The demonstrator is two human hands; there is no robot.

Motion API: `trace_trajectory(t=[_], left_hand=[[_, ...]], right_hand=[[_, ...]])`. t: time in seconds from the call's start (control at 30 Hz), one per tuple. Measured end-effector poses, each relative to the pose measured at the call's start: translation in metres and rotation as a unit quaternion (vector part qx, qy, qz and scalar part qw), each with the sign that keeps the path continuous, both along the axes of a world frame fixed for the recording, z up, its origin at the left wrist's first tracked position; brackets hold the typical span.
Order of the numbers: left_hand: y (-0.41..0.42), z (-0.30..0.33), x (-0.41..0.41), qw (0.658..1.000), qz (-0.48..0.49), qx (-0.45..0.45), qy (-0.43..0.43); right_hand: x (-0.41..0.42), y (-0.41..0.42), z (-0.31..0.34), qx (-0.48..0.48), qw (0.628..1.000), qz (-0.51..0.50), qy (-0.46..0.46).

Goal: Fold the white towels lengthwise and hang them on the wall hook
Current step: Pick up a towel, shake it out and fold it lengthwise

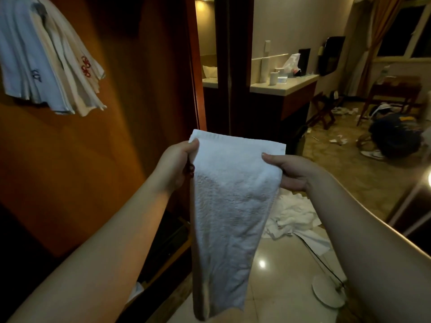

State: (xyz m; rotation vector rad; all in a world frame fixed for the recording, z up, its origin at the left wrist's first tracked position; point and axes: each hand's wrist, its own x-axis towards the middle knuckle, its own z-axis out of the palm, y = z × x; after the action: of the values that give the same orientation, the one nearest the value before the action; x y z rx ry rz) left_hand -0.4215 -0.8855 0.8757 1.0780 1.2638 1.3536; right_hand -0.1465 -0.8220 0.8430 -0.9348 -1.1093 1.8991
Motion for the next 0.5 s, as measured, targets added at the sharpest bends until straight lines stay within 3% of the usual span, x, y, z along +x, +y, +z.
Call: trace_trajectory(t=[0.23,0.5], left_hand=[[-0.01,-0.033,0.015,0.997,0.045,0.048,0.037],[-0.035,-0.052,0.049,0.977,0.129,0.114,0.127]], right_hand=[[-0.038,-0.012,-0.021,-0.033,0.983,-0.181,-0.021],[-0.063,-0.049,-0.043,0.117,0.93,-0.31,-0.16]])
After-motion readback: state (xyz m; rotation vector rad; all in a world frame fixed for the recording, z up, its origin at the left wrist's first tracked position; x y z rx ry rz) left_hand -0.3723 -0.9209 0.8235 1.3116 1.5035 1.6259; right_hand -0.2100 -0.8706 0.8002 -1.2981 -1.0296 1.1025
